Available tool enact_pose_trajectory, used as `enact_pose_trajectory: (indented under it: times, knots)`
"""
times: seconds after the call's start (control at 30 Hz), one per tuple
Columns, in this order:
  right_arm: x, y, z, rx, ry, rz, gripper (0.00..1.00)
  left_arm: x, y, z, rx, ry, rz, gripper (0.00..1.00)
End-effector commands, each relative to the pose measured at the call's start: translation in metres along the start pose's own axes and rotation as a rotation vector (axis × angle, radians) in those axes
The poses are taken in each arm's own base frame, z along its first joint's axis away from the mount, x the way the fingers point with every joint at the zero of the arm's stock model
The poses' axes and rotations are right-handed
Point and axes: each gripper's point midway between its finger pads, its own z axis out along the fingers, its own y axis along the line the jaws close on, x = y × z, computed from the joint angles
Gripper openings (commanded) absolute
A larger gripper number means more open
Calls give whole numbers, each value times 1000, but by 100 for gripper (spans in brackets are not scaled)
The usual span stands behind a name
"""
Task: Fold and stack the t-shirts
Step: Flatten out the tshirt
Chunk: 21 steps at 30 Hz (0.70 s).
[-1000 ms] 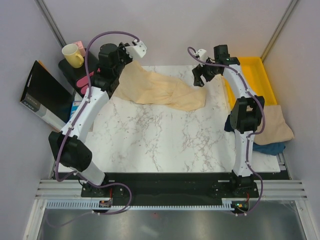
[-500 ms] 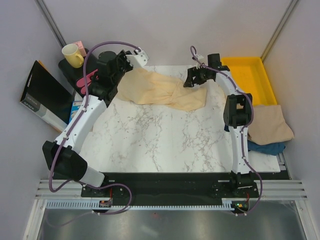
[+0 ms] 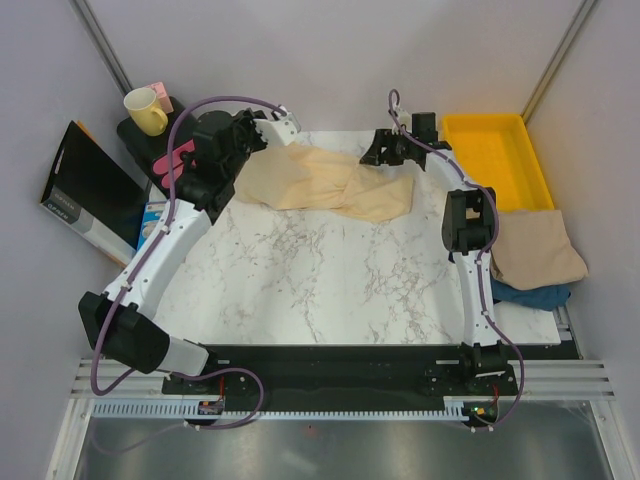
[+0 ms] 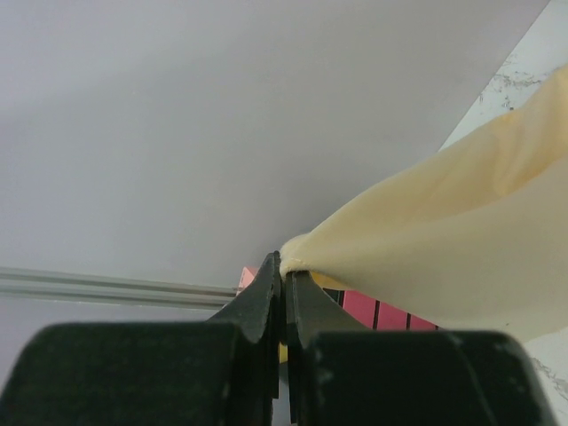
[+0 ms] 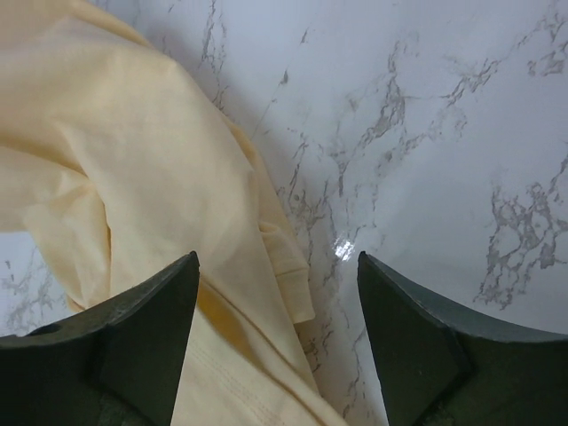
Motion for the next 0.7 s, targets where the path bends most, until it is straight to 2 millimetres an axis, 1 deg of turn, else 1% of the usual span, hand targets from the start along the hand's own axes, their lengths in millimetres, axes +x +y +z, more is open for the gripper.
enact_pose_trajectory:
  times: [0.0,0.17,0.23,0.3,0.33,0.37,0.43,0.47,0.5,0.53,0.6,0.63,0.67]
  knots:
    - [-5,20,10,-91,-34,25,77,-10,31,-15,-92,-27,34,2]
    - [14,42,13,-166,25,46,76,-11,28,-12,-86,-33,32,2]
    - [20,46,14,-174,43,44,75,-12,27,-12,-85,-39,34,2]
    - [27,47,13,-174,63,47,70,-13,27,-11,-86,-47,32,2]
    - [29,48,13,-176,68,46,64,-13,25,-10,-83,-49,34,2]
    - [31,49,12,-171,78,54,47,-13,25,-11,-85,-49,32,2]
    - [30,44,10,-134,77,42,25,-15,25,-11,-84,-60,30,2]
    - [25,47,4,-120,79,31,11,-14,24,-11,-83,-59,29,2]
    - [20,43,0,-83,74,11,8,-14,24,-12,-83,-63,27,2]
    - [9,47,-9,-65,58,-45,2,-14,22,-13,-82,-64,26,2]
    - [-5,45,-22,-16,40,-99,0,-13,20,-13,-81,-66,23,2]
    - [-25,44,-37,39,6,-138,0,-12,18,-13,-83,-68,21,2]
    - [-35,43,-46,67,-11,-201,0,-11,15,-13,-81,-69,23,2]
